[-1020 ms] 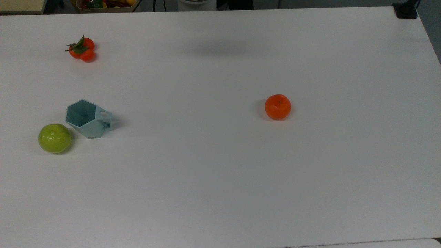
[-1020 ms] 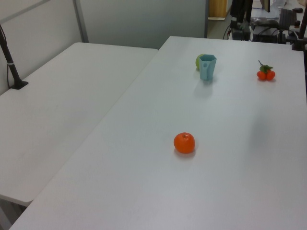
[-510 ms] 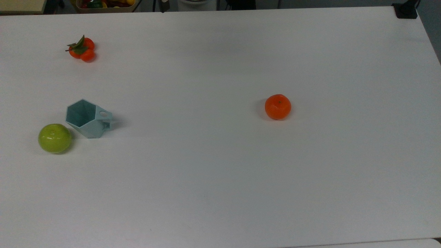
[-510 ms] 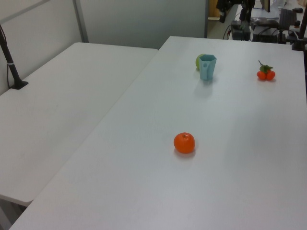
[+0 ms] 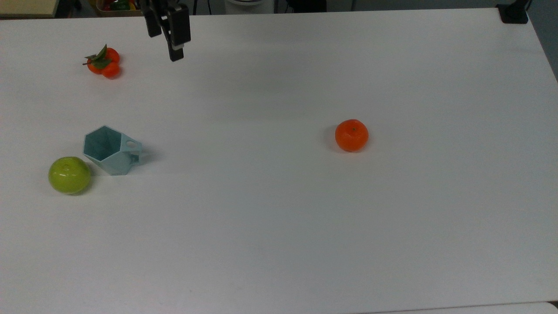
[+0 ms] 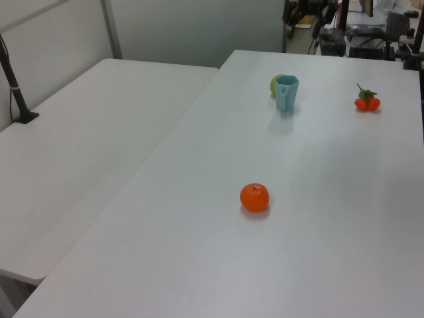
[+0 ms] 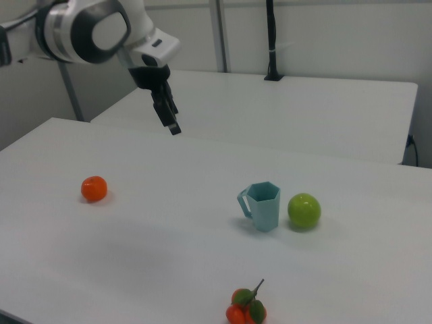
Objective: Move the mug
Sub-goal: 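Move the gripper down toward the light-blue hexagonal mug's rim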
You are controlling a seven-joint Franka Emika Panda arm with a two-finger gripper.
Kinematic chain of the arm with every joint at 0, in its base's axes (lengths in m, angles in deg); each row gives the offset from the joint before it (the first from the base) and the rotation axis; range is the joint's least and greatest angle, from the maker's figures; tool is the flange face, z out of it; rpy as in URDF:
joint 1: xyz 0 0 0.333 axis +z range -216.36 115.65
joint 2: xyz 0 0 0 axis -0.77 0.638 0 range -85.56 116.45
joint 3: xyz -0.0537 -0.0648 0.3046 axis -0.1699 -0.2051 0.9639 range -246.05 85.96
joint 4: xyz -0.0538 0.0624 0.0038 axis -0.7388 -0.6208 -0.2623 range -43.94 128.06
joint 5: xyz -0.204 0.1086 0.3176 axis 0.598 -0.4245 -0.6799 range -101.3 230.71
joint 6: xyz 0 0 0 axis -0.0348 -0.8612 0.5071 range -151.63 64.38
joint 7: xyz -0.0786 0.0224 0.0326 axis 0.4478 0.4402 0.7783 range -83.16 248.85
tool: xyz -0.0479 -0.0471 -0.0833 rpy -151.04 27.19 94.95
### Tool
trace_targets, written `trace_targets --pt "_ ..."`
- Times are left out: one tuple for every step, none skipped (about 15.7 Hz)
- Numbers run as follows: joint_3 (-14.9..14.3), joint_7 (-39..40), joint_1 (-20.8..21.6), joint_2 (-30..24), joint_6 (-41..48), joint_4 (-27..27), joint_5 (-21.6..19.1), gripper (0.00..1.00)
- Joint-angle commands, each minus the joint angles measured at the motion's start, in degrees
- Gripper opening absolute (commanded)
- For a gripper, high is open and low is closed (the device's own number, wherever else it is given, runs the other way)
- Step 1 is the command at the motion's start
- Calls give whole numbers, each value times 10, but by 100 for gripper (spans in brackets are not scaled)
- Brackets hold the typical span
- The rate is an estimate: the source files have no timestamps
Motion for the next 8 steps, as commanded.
trace_targets --pt "-5 -31 -5 5 -46 32 13 72" --pt "-5 -38 -7 11 -47 36 13 71" --pt "-5 -45 -9 17 -54 41 13 71" --pt "-7 -57 -12 24 -68 44 13 71" --pt "-7 -68 -13 28 -83 52 13 71" --pt "-7 -74 -16 32 -94 59 13 70" --pt "-7 -75 -19 33 -105 69 13 70" --pt "-7 -78 -19 33 -120 86 13 70"
